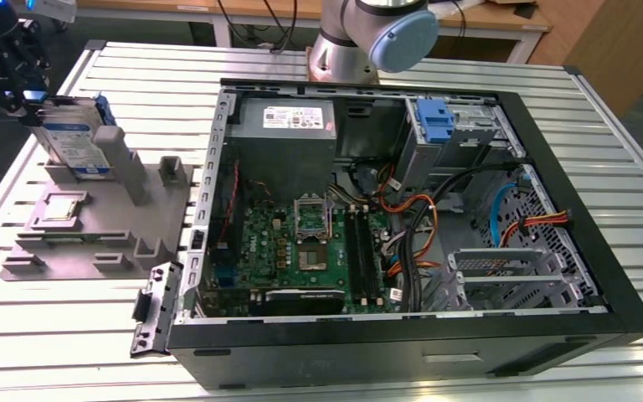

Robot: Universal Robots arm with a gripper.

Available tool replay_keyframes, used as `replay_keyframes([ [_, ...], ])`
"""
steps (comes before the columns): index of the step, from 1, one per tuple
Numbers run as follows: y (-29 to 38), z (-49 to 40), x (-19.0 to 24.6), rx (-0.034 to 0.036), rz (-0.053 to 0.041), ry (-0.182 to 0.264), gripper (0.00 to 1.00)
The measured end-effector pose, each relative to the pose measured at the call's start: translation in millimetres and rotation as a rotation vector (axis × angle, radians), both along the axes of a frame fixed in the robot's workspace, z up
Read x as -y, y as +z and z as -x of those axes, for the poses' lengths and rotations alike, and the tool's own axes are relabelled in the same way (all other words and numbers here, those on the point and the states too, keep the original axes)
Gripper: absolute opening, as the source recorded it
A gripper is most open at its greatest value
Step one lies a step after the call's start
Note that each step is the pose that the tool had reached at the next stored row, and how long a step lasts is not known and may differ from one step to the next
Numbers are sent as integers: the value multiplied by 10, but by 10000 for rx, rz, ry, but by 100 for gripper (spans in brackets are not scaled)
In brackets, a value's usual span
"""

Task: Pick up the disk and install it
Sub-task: 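Pick up the disk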

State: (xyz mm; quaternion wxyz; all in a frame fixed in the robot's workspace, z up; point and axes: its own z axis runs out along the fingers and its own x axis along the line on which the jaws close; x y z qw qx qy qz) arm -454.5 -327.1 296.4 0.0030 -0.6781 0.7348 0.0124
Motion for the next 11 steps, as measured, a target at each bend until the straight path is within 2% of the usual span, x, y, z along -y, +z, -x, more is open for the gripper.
replay_keyframes([
  [2,0,0,0,0,1,0,48],
  [3,0,0,0,-1,0,1,41],
  [11,-1,0,4,1,21,1,39],
])
